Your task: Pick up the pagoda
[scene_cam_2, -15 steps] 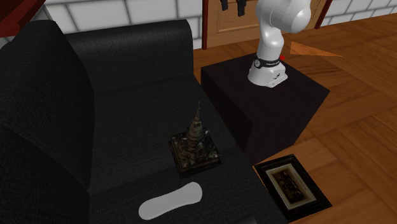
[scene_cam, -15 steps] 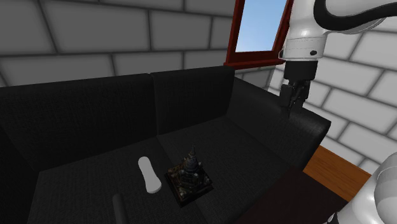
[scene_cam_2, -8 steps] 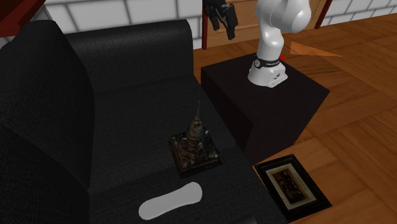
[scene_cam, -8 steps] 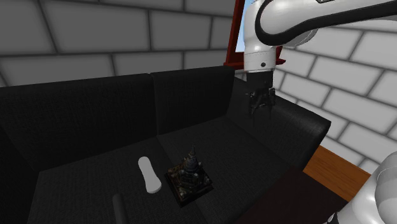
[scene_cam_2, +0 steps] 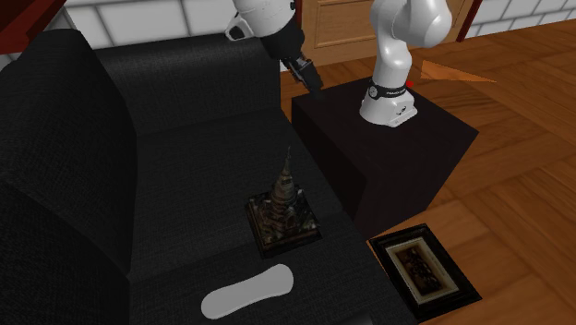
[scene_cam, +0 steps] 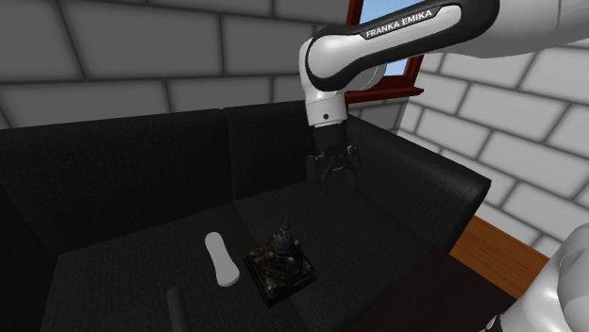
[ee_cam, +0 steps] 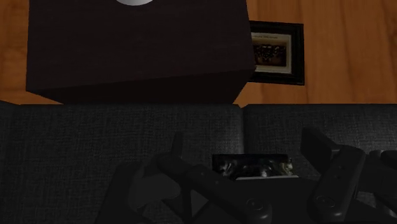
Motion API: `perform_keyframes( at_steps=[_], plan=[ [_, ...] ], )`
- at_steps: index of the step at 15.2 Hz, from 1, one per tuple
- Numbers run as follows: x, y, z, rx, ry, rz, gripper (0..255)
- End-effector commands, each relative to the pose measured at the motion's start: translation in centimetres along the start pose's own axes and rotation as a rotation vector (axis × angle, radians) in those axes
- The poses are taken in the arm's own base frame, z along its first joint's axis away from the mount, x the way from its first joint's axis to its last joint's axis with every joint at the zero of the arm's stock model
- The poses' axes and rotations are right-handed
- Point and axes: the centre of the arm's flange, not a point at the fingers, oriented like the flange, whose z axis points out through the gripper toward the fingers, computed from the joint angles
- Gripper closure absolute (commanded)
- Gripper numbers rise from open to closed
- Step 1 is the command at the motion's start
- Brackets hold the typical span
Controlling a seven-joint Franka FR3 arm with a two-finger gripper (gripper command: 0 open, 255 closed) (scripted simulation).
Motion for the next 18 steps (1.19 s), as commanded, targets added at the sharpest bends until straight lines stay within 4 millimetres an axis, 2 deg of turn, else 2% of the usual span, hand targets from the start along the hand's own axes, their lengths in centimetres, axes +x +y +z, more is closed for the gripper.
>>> perform_keyframes(
  at_steps=[1, 11, 18],
  plan=[
    [2.7, -1.3, 1.1, -0.003, -0.036, 0.013, 0],
    [15.8, -8.0, 6.2, -0.019, -0.209, 0.071, 0],
    [17.7, -8.2, 9.3, -0.02, -0.215, 0.073, 0]
  ],
)
